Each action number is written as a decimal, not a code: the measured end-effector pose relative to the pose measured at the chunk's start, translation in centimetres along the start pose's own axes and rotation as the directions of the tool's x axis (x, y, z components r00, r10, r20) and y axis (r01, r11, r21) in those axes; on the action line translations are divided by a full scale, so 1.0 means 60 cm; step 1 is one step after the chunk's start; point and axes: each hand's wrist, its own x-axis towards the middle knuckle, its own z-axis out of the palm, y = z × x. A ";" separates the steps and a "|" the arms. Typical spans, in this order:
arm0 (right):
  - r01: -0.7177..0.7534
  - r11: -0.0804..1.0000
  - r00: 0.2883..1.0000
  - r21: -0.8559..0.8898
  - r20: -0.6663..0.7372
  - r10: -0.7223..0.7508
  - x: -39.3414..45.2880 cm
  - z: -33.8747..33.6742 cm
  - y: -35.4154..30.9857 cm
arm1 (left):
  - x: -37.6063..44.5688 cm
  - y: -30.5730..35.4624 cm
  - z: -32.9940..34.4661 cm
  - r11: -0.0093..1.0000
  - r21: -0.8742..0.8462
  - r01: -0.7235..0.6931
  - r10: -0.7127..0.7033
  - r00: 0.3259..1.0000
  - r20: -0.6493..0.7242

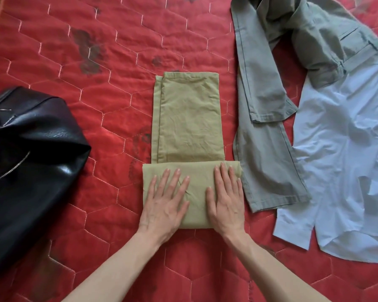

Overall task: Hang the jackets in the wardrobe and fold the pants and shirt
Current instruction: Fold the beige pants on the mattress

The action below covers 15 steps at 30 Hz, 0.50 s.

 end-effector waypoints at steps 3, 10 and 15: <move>-0.039 0.998 0.999 0.059 -0.013 0.040 0.006 0.019 0.013 | 0.010 -0.011 0.013 1.000 0.009 0.002 -0.002 0.999 0.032; -0.027 0.996 0.998 0.082 -0.052 0.031 0.009 0.034 0.024 | 0.018 -0.025 0.012 0.997 0.013 -0.072 0.071 0.996 0.057; -0.058 0.997 0.998 0.054 -0.004 0.058 0.010 0.024 0.014 | 0.019 -0.023 -0.004 0.995 0.033 -0.092 0.088 0.991 0.097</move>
